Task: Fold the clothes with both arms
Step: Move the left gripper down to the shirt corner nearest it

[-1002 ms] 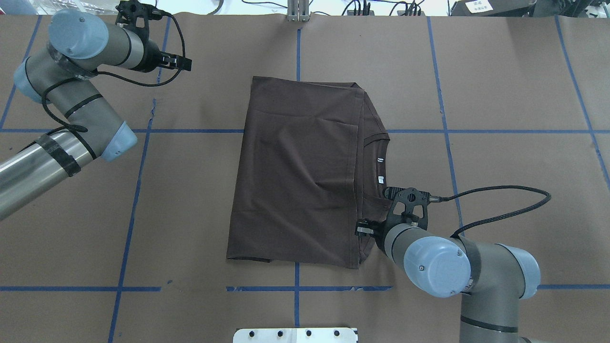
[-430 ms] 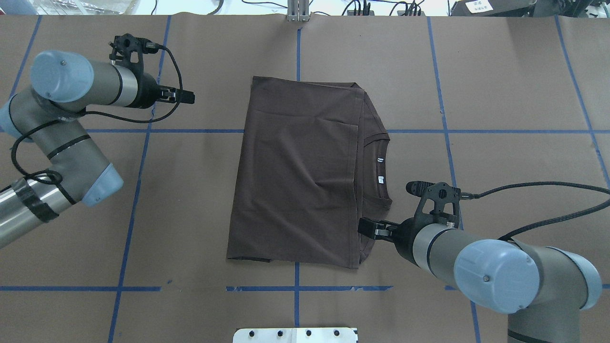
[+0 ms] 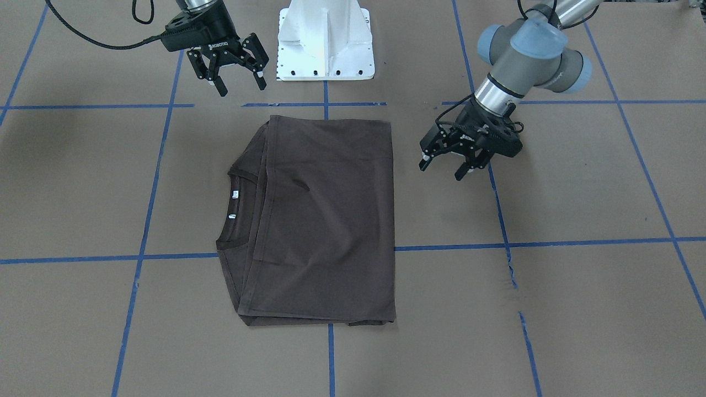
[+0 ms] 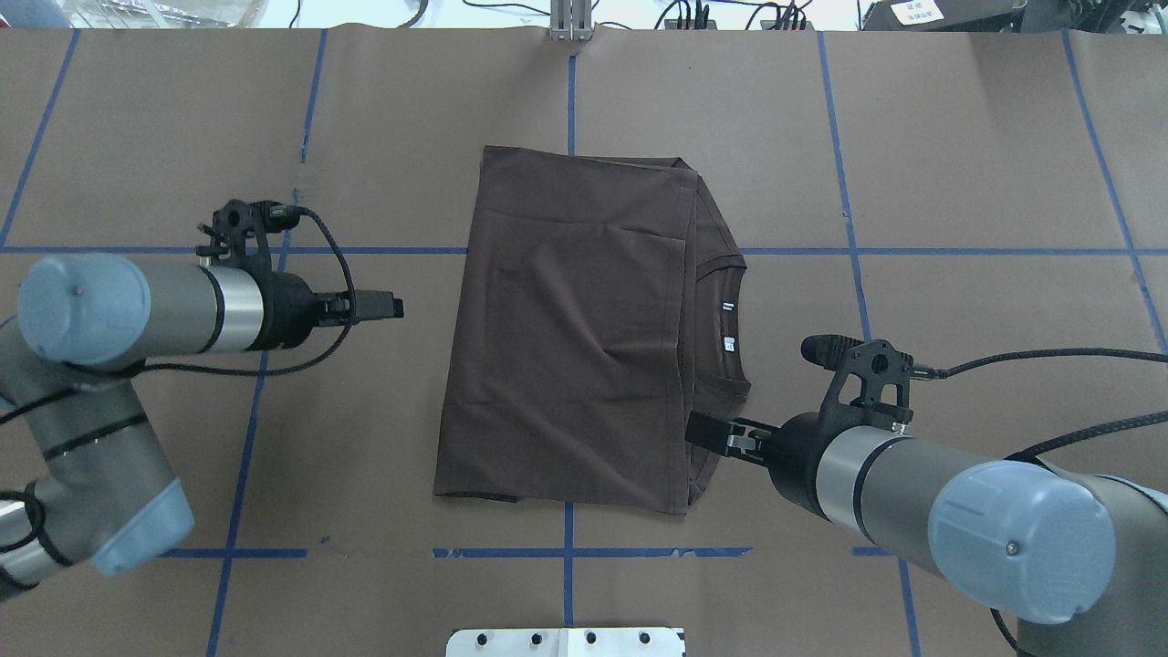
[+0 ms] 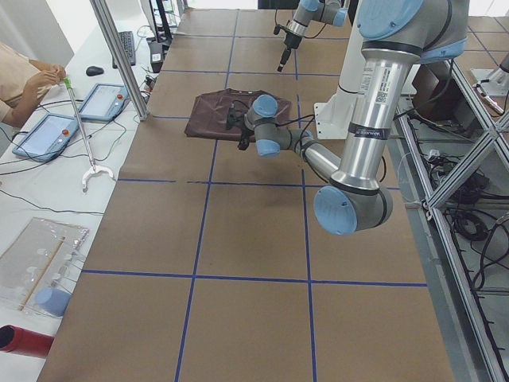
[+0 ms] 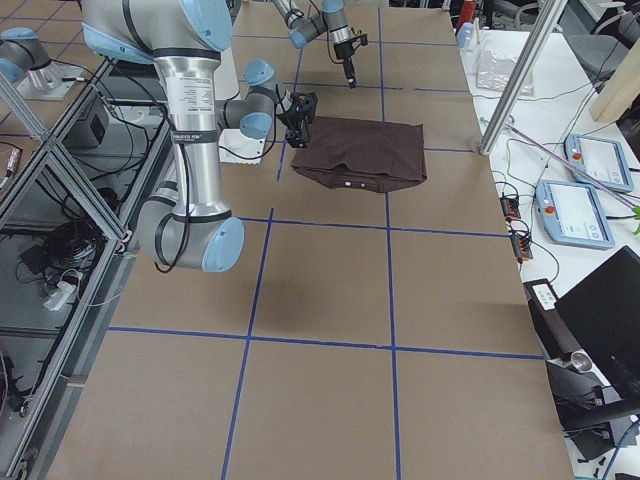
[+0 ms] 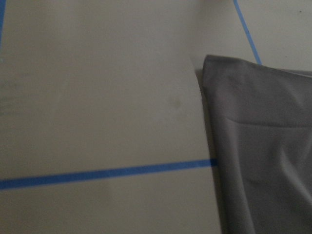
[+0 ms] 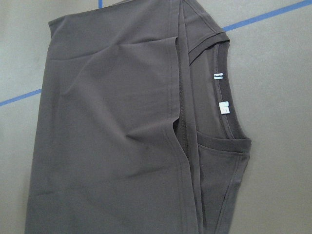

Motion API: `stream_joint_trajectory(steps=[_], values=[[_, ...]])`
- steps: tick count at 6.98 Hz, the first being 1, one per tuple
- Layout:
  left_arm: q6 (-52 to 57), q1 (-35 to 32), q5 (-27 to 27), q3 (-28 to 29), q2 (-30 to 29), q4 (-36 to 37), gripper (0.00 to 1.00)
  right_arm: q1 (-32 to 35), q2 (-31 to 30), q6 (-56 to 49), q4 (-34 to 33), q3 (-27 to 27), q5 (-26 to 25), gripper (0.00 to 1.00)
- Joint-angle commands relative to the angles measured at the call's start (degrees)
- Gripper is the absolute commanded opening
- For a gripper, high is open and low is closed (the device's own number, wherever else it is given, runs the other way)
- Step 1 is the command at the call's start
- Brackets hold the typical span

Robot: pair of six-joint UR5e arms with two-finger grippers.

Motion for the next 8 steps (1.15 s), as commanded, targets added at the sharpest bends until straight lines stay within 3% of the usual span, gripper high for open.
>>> stream_joint_trajectory(steps=[1,3,8], values=[[-19.5,13.6,12.9,-4.0,2.7,0.2,0.62,0.0,-0.1,1.4,1.7,0.4,0.0,1.00],[-26.7,20.5,18.7,-3.3,2.4,0.2,0.61,-0.1,-0.1,1.4,1.7,0.3,-0.2,1.00],[-27.1,21.3,19.1,-0.4,0.7,1.1,0.61,-0.1,-0.1,1.5,1.6,0.2,-0.3,1.00]])
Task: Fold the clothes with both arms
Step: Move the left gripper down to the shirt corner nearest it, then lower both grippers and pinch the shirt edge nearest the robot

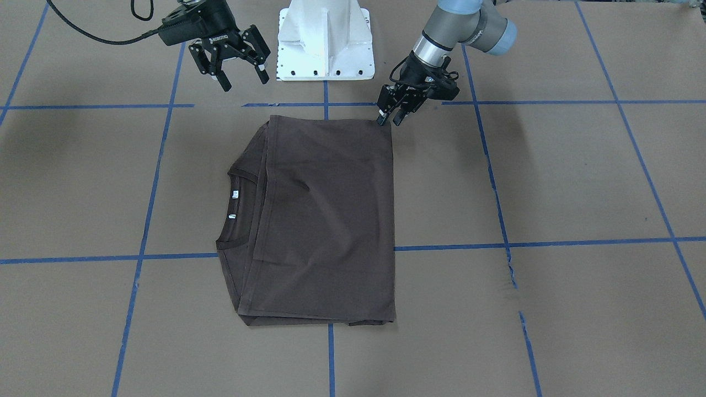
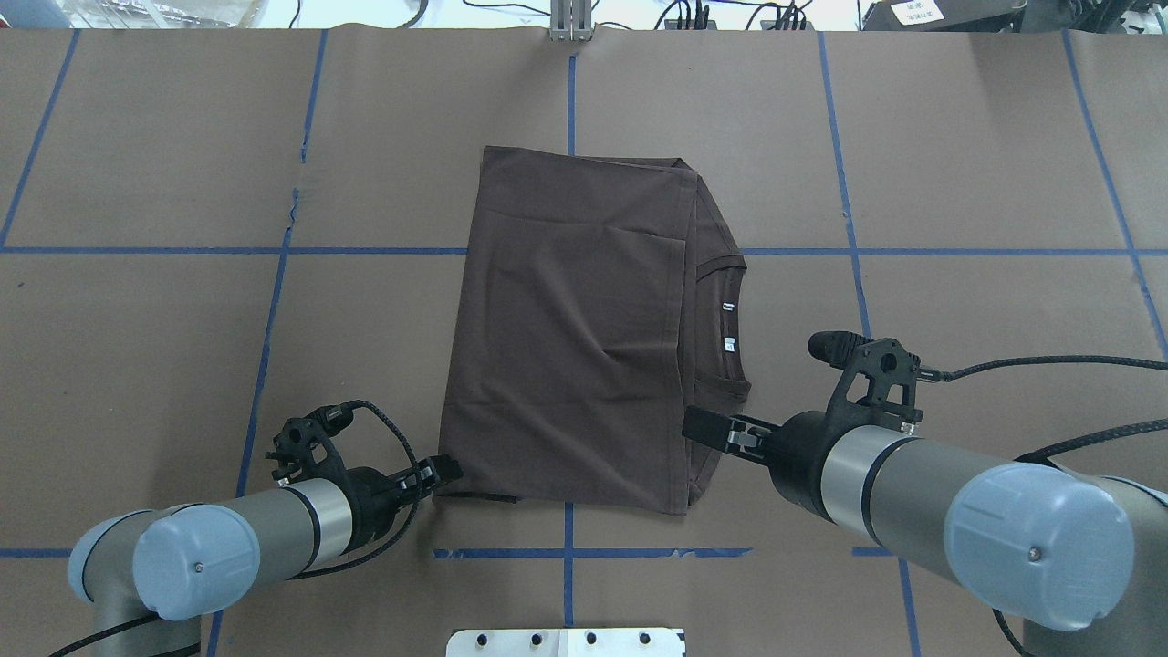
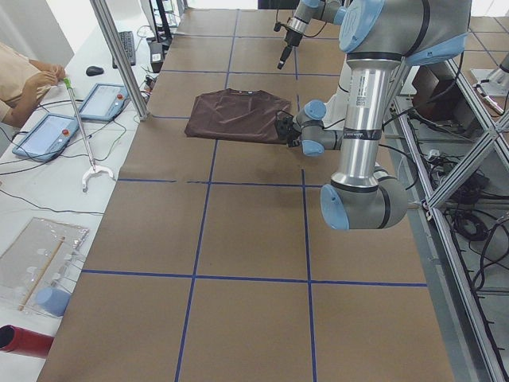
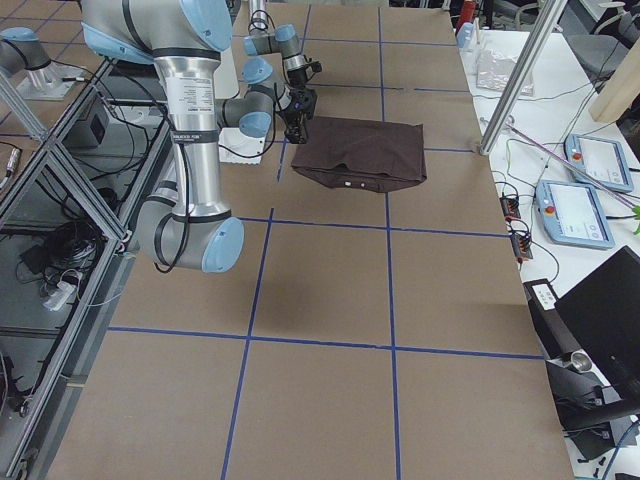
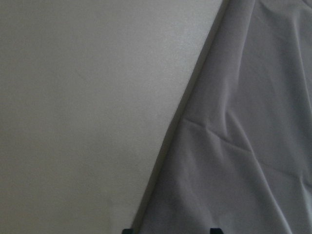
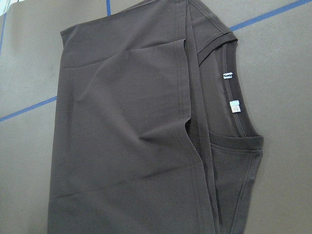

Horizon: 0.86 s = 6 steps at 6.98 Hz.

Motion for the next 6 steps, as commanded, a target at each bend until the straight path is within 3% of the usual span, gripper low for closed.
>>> stream_joint_trajectory(steps=[1,3,6], values=[[0.0,0.0,0.0,0.7,-0.9,0.0,0.60,0.1,0.0,0.0,-0.1,0.0,-0.1,1.00],[0.0,0.1,-0.1,0.7,-0.9,0.0,0.53,0.1,0.0,0.0,0.0,0.0,-0.1,1.00],[0.1,0.3,-0.1,1.1,-1.2,0.0,0.53,0.1,-0.1,0.0,-0.1,0.0,-0.1,1.00]])
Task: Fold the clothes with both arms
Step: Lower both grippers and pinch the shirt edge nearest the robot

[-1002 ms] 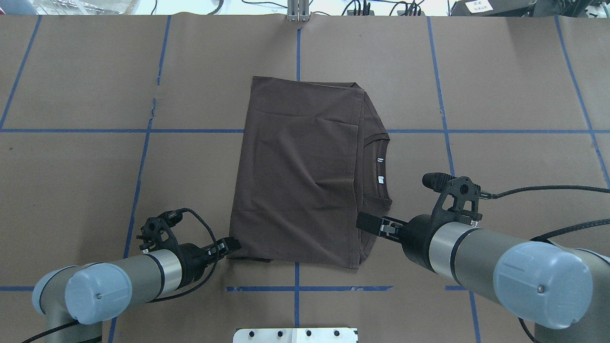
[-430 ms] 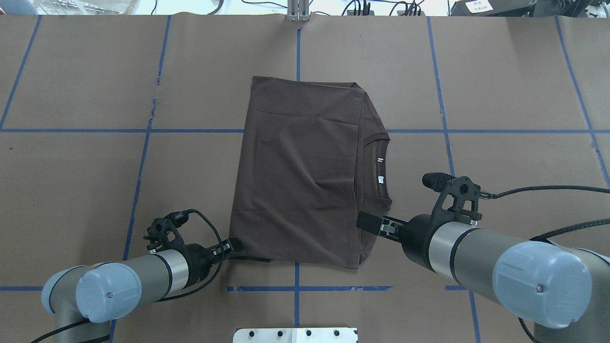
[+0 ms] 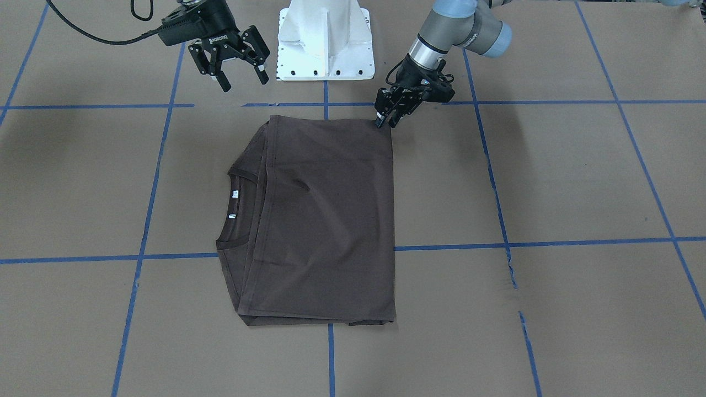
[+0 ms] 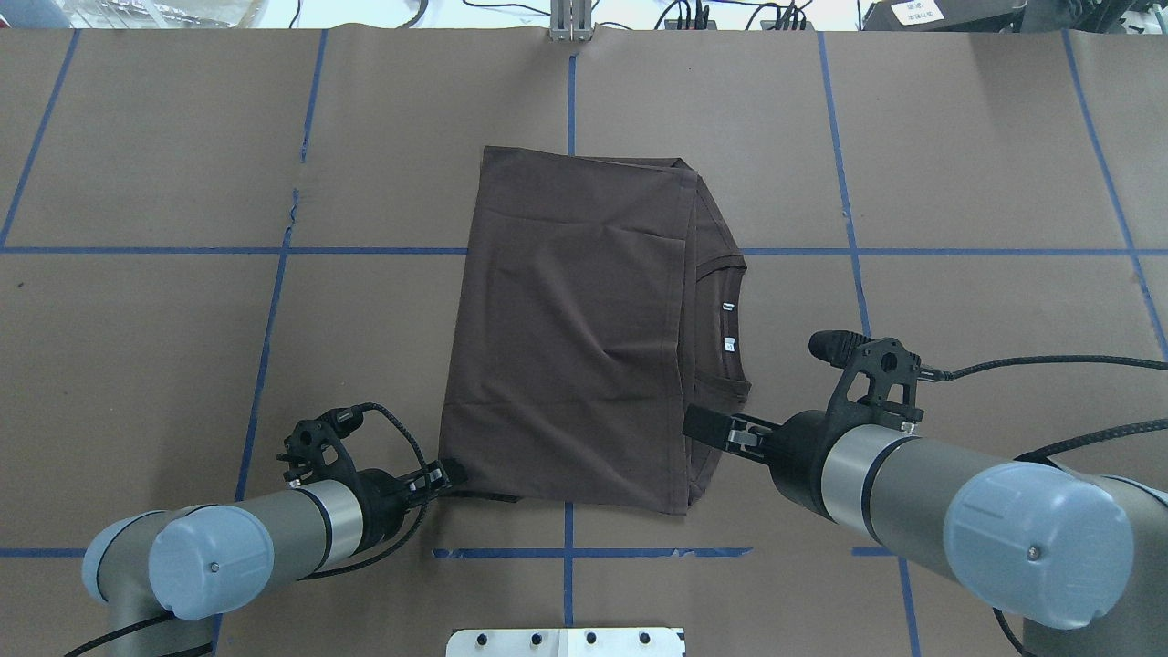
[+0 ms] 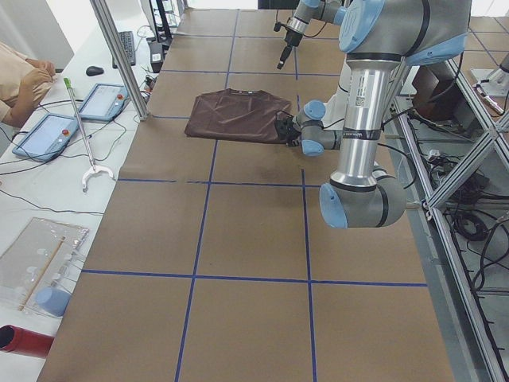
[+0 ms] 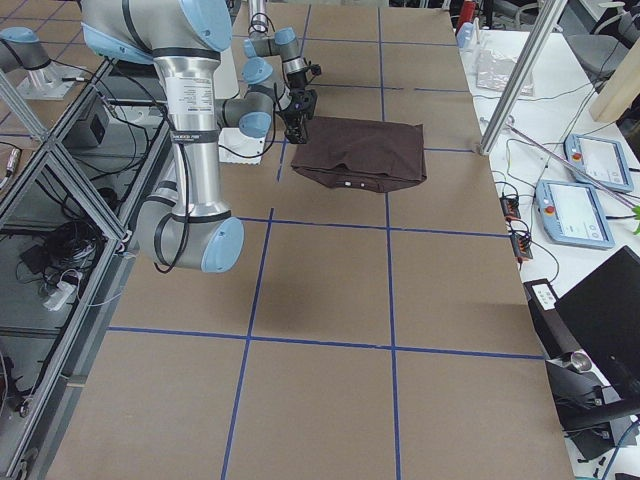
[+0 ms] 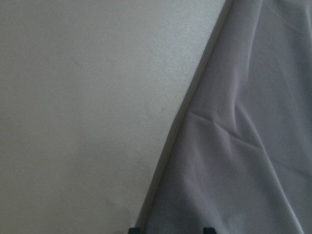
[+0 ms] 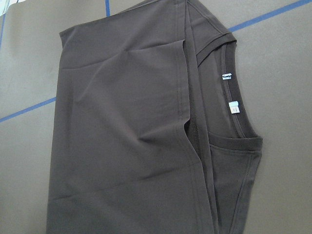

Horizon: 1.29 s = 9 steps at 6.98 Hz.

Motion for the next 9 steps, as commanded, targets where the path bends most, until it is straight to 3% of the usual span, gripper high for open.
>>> stream_joint_trajectory(steps=[1,4,5,6,8,9], values=[[0.0,0.1,0.0,0.1,-0.5,0.0,0.53,0.0,0.0,0.0,-0.1,-0.1,0.0,1.00],[0.2,0.2,0.0,0.1,-0.6,0.1,0.60,0.0,0.0,0.0,-0.1,-0.1,0.0,1.00],[0.2,0.2,0.0,0.1,-0.6,0.1,0.58,0.0,0.1,0.0,-0.1,-0.1,0.0,1.00],[0.0,0.2,0.0,0.1,-0.6,0.1,0.48,0.0,0.0,0.0,-0.1,-0.1,0.0,1.00],[0.0,0.2,0.0,0.2,-0.6,0.1,0.41,0.0,0.0,0.0,-0.1,-0.3,0.0,1.00],[0.0,0.2,0.3,0.2,-0.9,0.1,0.25,0.0,0.0,0.0,-0.1,-0.4,0.0,1.00]])
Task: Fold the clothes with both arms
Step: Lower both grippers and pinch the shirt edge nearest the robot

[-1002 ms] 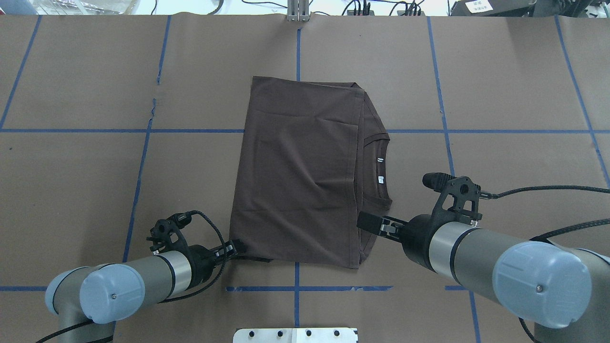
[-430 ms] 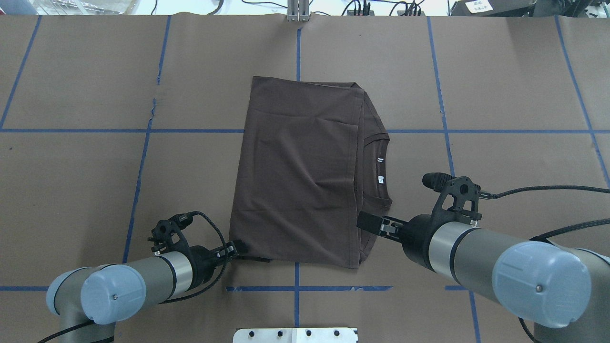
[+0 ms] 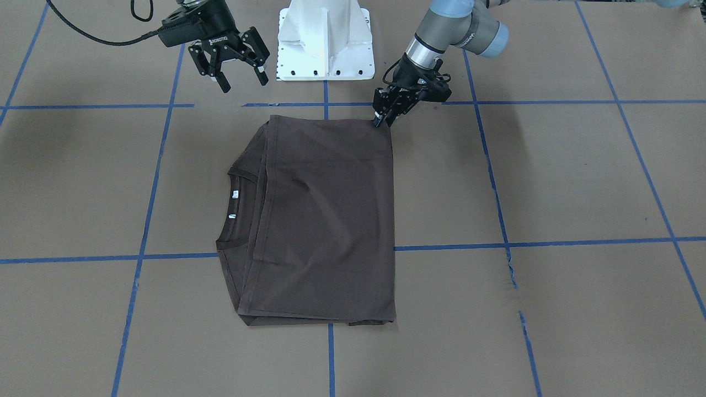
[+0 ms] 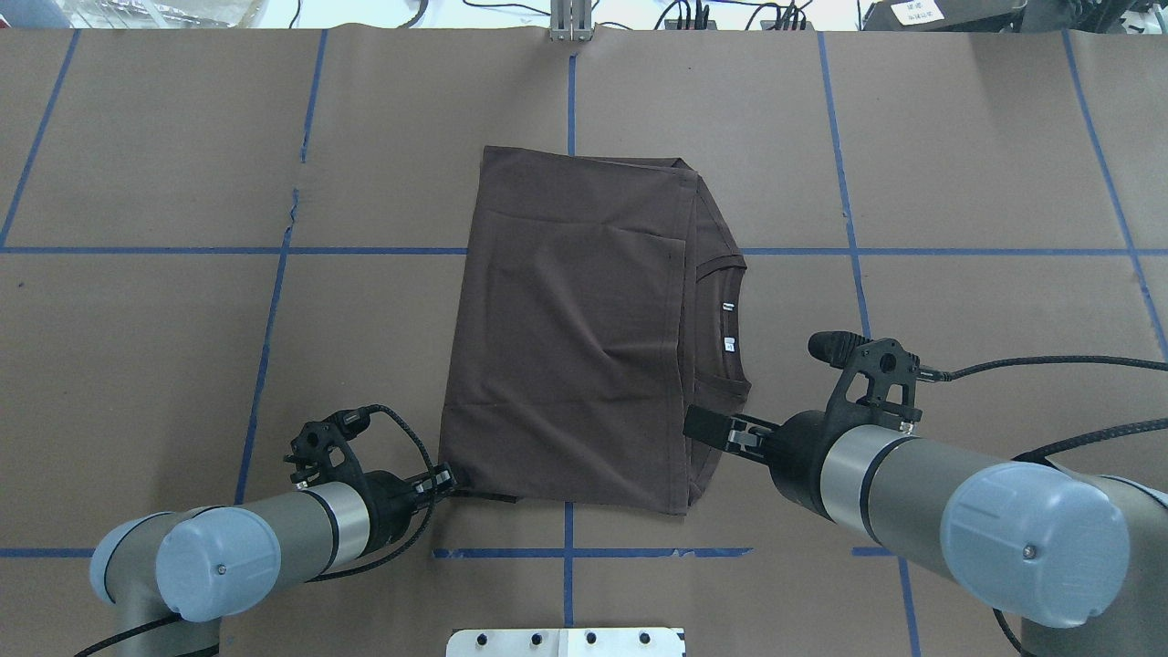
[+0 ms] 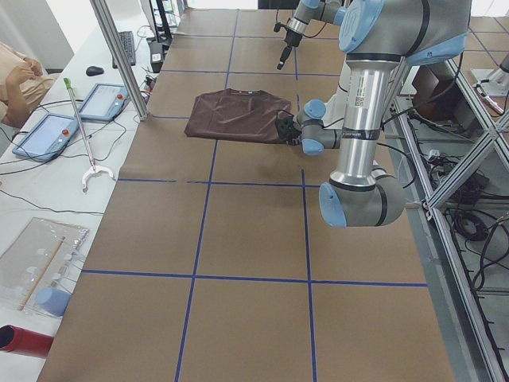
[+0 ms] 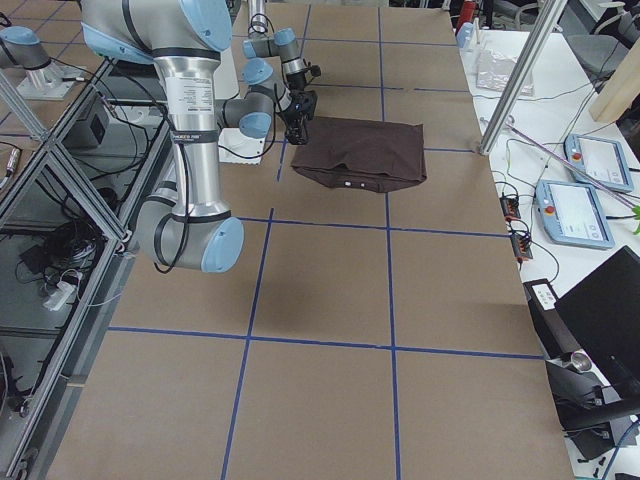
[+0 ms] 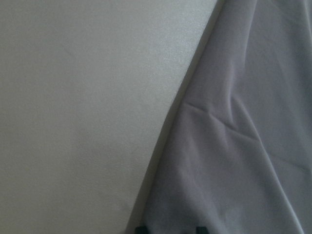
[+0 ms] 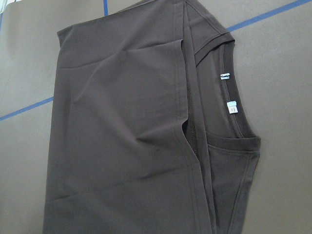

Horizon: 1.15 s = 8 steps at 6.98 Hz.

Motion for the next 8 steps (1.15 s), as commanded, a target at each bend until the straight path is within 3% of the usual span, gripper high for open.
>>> stream_joint_trajectory(steps=[1,3,4,5,6,7,8], values=[[0.1,0.0,0.6,0.4,-0.3,0.0,0.00,-0.1,0.0,0.0,0.0,-0.2,0.0,1.00],[0.8,0.0,0.6,0.4,-0.3,0.0,0.00,-0.2,0.3,1.7,-0.4,-2.0,-0.4,1.00],[0.8,0.0,0.6,0.2,-0.4,0.0,0.00,-0.8,1.3,7.5,-1.0,-3.9,-0.5,0.95],[0.8,0.0,0.6,-0.3,-0.6,0.0,0.00,-1.3,4.3,14.0,-4.4,-5.7,-0.6,0.88],[0.8,-0.1,0.6,-0.3,-0.9,0.0,0.00,-2.8,9.8,19.6,-12.1,-8.0,-1.1,0.84],[0.8,-0.1,0.5,-0.7,-0.9,0.0,0.00,-3.7,14.0,21.2,-17.8,-11.4,-1.6,0.84],[0.8,-0.1,0.4,-1.0,-1.2,0.0,0.00,-4.1,14.3,21.2,-17.9,-14.3,-1.9,0.80]])
